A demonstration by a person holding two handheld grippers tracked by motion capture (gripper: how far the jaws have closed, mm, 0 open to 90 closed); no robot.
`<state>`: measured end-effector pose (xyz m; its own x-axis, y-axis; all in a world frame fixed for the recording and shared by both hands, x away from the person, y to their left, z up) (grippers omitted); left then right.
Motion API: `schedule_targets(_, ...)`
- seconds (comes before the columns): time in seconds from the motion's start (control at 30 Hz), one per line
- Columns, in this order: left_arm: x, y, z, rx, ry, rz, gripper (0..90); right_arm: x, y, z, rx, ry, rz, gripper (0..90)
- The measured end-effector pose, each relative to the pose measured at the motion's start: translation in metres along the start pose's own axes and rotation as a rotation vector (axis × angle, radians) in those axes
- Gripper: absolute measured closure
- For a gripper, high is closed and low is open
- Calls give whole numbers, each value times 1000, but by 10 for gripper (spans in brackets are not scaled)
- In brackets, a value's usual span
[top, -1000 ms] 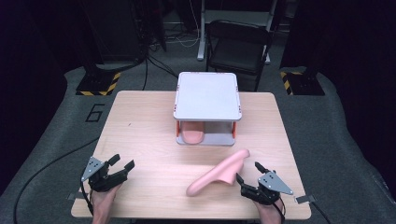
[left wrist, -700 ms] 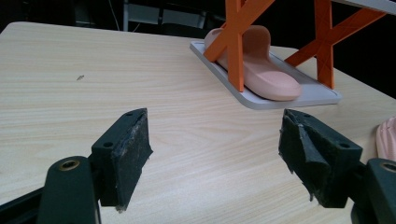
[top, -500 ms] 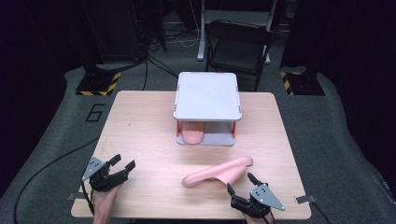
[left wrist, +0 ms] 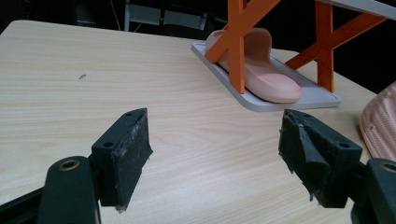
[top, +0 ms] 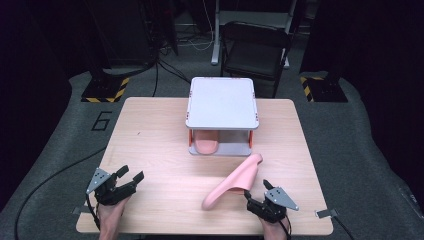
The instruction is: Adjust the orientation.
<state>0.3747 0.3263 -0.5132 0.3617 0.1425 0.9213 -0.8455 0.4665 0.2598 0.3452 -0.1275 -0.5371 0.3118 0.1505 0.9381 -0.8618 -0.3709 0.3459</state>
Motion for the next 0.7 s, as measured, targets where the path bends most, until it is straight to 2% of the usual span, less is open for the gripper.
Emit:
schedule_targets(0.07, 0, 0, 0, 3, 3, 4, 248, 1, -1, 4, -10, -3, 3, 246)
schedule_targets(0.1, 0, 0, -1, 2, 2, 5, 249, 3, -5, 12, -10, -6, 13, 337)
schedule_targets(0.13, 0, 0, -1, 2, 2, 5, 250, 3, -5, 12, -10, -6, 13, 337)
schedule_targets(0.17, 0, 0, 0, 4, 1, 3, 251, 5, -9, 16, -2, -2, 23, 427)
schedule_targets(0.2, 0, 0, 0, 4, 0, 3, 251, 5, -9, 16, -2, -2, 23, 427)
schedule_targets(0.23, 0, 0, 0, -3, -1, 0, 255, 7, -14, 16, 26, -3, 42, 455)
schedule_targets(0.3, 0, 0, 0, -1, -1, -5, 257, 7, -20, 14, 43, -6, 20, 447)
schedule_targets(0.4, 0, -1, 0, 0, 0, 0, 261, 8, -28, 11, 39, 3, 6, 443)
schedule_targets(0.47, 0, 0, 0, -3, -1, 2, 264, 9, -37, 9, 28, -13, -12, 512)
schedule_targets(0.5, 0, 0, 0, -3, -1, 2, 265, 9, -37, 9, 28, -13, -12, 512)
schedule_targets(0.53, 0, 1, 0, -4, 0, 8, 267, 10, -39, 11, 25, -13, -4, 635)
schedule_targets(0.57, 0, 1, 0, -4, -1, 8, 268, 11, -39, 12, 8, -16, 3, 675)
schedule_targets(0.67, 1, 1, -2, -1, 6, 6, 270, 14, -32, 19, 13, -41, 32, 780)
schedule_targets(0.7, 1, 1, -2, -1, 6, 6, 271, 14, -32, 19, 13, -41, 32, 780)
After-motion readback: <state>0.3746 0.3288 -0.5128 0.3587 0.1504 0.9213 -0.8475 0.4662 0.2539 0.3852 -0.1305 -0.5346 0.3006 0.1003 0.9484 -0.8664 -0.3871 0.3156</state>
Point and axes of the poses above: each handheld gripper's, and its own axes: y roughly backward along the jaws, x roughly out of its top, z roughly to its right, the point moved 5 cm from there along -y, roughly forward along the jaws, and after that the axes turned 3 degrees about y, right-handed, at the moved point
